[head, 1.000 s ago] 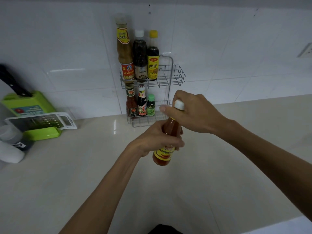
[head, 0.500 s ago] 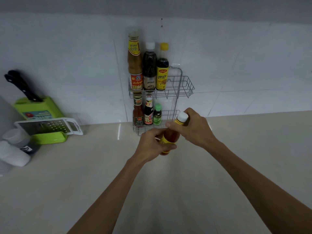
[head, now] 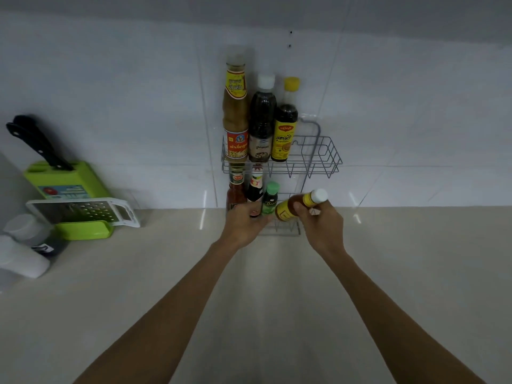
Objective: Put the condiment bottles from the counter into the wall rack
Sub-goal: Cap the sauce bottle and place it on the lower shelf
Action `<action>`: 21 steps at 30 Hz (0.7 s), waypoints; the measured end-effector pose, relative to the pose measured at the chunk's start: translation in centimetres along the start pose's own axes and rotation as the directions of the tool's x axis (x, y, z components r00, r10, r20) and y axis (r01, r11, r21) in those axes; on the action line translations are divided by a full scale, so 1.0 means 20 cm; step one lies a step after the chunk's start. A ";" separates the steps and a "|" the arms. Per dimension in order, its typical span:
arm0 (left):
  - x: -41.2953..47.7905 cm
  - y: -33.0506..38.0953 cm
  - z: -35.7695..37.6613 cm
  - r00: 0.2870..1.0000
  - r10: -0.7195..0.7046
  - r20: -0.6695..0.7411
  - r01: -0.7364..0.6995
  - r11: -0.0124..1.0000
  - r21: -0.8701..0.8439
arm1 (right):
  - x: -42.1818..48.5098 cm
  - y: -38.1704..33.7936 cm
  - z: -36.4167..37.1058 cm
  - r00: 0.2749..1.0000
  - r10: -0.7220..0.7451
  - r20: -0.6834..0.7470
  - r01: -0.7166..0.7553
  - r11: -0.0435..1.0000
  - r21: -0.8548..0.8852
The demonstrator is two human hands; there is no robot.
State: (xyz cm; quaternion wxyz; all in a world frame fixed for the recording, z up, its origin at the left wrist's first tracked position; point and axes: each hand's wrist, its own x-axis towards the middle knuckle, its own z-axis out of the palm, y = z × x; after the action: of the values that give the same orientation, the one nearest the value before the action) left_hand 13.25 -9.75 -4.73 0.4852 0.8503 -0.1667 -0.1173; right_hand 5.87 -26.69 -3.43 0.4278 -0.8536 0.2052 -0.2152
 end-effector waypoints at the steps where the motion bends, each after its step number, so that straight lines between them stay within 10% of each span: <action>1: 0.03 -0.02 0.00 1.000 -0.006 -0.005 0.006 1.000 0.020 | 0.03 0.03 0.03 1.000 0.008 -0.004 -0.008 1.000 -0.002; 21: 0.34 -0.23 0.15 0.982 -0.180 -0.062 0.190 0.948 0.254 | 0.50 0.19 0.32 0.967 0.159 0.201 -0.124 0.976 -0.178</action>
State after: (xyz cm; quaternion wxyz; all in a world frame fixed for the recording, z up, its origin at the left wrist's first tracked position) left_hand 19.22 -12.70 -10.44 0.3599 0.9204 -0.0908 -0.1232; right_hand 16.92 -30.04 -7.98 0.3899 -0.8873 0.2354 -0.0731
